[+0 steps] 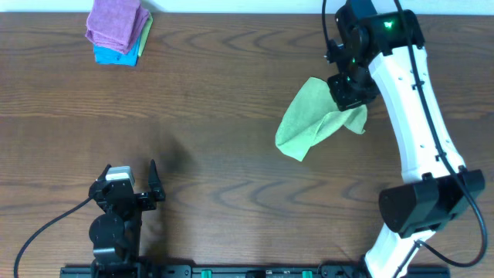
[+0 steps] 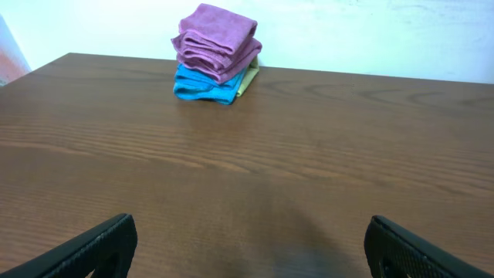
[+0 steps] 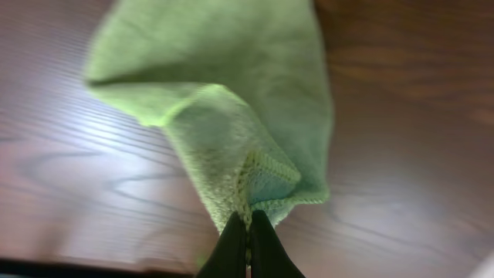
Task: Fold the cloth
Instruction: 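Lift the green cloth by its corner and drag it forward, then lay the green cloth flat on the table and release it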
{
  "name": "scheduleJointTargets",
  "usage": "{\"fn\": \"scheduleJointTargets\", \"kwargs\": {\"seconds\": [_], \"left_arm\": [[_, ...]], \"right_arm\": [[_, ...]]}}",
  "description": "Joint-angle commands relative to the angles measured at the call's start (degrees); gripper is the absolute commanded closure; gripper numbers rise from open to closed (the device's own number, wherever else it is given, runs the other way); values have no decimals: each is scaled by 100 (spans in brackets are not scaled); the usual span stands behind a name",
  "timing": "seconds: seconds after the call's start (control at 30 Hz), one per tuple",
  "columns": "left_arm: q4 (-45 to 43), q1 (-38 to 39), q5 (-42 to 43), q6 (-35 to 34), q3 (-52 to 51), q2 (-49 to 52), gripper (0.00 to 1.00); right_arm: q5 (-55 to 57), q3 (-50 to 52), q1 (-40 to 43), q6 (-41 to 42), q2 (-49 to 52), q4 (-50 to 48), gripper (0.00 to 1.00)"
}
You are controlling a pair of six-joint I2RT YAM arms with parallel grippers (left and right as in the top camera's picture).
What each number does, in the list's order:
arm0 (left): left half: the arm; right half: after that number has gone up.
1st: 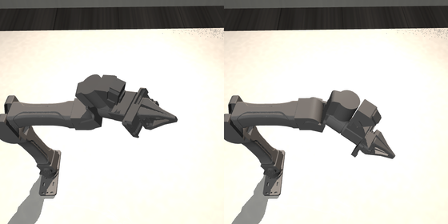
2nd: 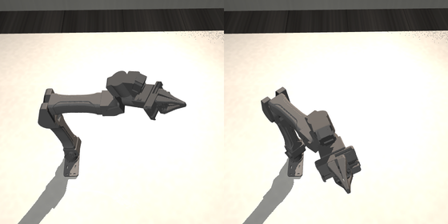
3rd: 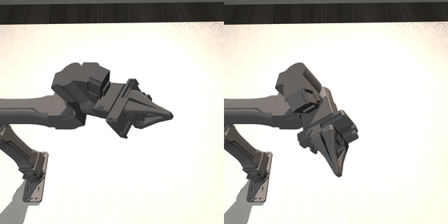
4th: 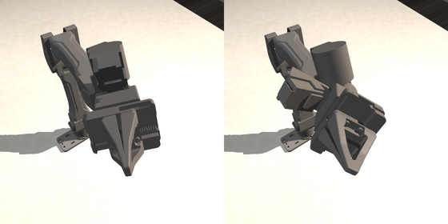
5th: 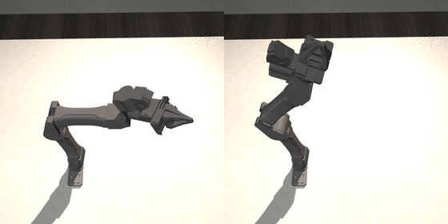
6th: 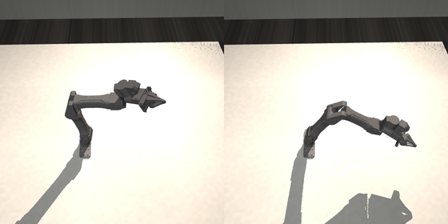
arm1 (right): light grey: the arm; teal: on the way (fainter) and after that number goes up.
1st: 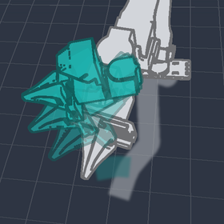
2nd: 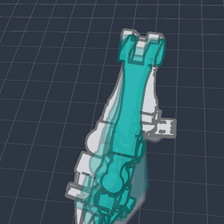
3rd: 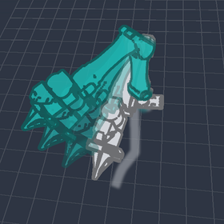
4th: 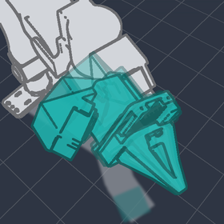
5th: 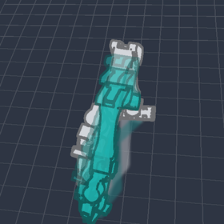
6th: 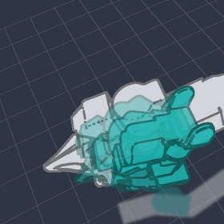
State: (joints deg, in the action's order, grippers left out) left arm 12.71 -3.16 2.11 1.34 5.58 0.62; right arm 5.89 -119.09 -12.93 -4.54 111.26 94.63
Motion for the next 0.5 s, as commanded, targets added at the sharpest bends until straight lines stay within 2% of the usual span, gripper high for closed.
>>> {"fn": "scheduleJointTargets", "kwargs": {"seconds": [0.0,0.2,0.3,0.37,0.47], "left_arm": [[46,28,-105,39,-164,-31,5],[46,28,-105,39,-164,-31,5],[46,28,-105,39,-164,-31,5],[46,28,-105,39,-164,-31,5],[46,28,-105,39,-164,-31,5]], "right_arm": [[-927,-66,-63,109,-186,-44,99],[-1040,-63,-476,111,-234,46,98],[-739,-63,-776,107,-332,-92,98],[-402,-63,-1003,48,-553,-114,98],[-470,74,-1027,-122,-953,-98,98]]}}
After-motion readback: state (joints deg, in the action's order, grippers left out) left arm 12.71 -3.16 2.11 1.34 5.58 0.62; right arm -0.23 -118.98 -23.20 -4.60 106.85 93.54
